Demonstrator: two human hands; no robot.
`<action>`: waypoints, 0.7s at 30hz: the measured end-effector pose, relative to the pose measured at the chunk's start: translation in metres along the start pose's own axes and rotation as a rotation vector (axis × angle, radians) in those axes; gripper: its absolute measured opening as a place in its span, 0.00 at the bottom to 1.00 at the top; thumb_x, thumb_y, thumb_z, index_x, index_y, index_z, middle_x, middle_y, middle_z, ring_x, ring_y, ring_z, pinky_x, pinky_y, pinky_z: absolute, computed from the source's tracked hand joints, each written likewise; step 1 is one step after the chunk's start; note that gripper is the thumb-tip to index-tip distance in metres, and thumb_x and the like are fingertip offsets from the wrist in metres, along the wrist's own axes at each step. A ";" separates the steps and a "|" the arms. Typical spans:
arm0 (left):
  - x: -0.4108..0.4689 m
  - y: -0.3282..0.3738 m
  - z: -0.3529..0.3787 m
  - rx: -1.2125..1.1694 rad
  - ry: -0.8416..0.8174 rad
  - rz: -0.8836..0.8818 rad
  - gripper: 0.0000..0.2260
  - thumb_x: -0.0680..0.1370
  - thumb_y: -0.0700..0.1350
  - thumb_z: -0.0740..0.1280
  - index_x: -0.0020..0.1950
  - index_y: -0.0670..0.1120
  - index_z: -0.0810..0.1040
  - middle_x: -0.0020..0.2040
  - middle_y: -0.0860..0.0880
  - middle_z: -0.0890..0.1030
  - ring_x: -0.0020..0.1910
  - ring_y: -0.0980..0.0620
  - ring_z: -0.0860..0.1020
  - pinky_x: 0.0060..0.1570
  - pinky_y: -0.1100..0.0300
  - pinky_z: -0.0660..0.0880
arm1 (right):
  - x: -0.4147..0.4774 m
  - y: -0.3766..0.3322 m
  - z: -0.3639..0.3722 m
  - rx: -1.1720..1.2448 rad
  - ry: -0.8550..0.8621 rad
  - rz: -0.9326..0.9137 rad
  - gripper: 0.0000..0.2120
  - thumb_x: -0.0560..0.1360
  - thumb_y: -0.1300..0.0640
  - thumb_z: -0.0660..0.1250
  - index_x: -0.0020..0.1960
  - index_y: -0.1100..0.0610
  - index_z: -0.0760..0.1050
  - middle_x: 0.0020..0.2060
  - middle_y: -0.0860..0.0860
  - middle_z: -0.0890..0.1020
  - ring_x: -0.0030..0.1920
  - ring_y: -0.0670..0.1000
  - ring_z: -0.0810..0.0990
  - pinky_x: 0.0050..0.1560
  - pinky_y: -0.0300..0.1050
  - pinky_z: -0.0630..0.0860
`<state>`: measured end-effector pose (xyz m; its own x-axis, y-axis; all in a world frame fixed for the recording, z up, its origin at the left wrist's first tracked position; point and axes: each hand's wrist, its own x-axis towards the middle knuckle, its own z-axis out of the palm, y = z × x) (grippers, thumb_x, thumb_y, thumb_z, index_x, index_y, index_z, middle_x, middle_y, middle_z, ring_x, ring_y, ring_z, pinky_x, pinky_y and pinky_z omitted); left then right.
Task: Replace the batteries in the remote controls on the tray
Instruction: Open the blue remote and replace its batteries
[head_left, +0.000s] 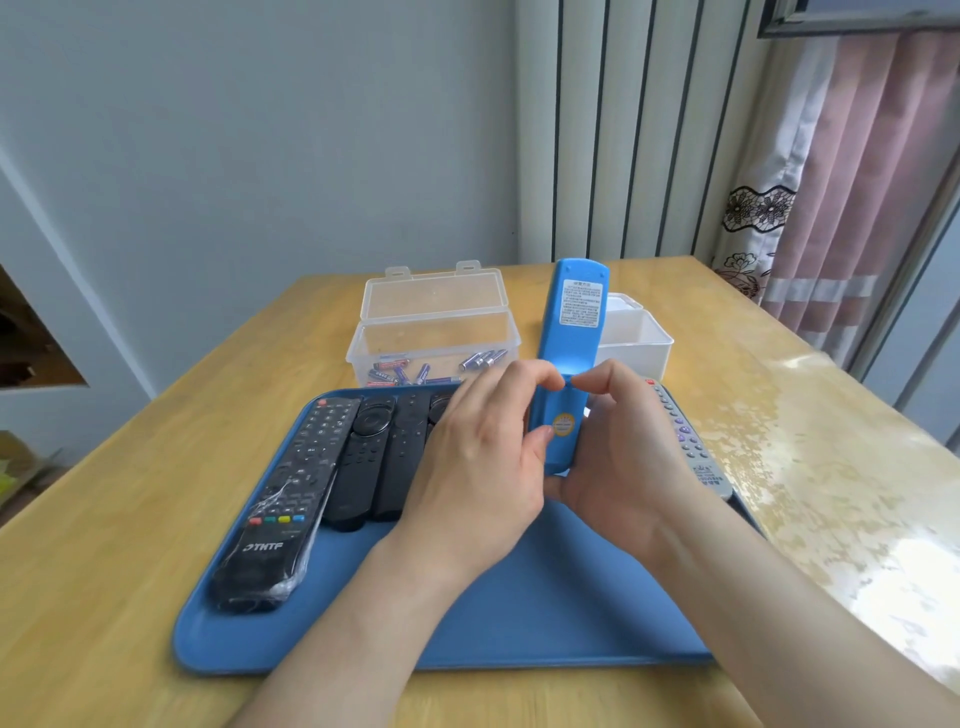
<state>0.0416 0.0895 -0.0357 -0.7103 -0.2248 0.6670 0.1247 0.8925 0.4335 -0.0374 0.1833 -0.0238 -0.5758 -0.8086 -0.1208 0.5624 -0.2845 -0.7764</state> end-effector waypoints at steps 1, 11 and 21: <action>0.000 0.000 0.000 -0.006 -0.006 -0.010 0.16 0.73 0.37 0.69 0.58 0.50 0.72 0.48 0.60 0.71 0.50 0.53 0.73 0.45 0.55 0.75 | 0.001 0.000 0.000 -0.011 0.009 0.002 0.16 0.73 0.55 0.55 0.54 0.55 0.77 0.44 0.55 0.77 0.39 0.54 0.79 0.39 0.45 0.78; -0.002 0.002 -0.002 0.031 -0.099 -0.026 0.23 0.70 0.39 0.71 0.58 0.59 0.68 0.52 0.56 0.75 0.52 0.52 0.73 0.48 0.53 0.75 | -0.002 -0.003 -0.001 0.014 0.009 0.052 0.19 0.63 0.61 0.52 0.44 0.53 0.79 0.35 0.51 0.77 0.37 0.53 0.77 0.36 0.43 0.74; 0.014 -0.007 -0.016 -0.581 0.099 -0.496 0.01 0.74 0.46 0.72 0.43 0.50 0.83 0.45 0.55 0.82 0.46 0.57 0.80 0.49 0.60 0.75 | 0.001 -0.013 -0.003 0.125 0.084 0.004 0.09 0.75 0.59 0.60 0.53 0.59 0.75 0.43 0.56 0.78 0.41 0.54 0.78 0.39 0.49 0.78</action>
<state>0.0423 0.0739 -0.0194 -0.7160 -0.6037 0.3506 0.1707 0.3356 0.9264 -0.0471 0.1877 -0.0158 -0.6177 -0.7657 -0.1792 0.6315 -0.3472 -0.6933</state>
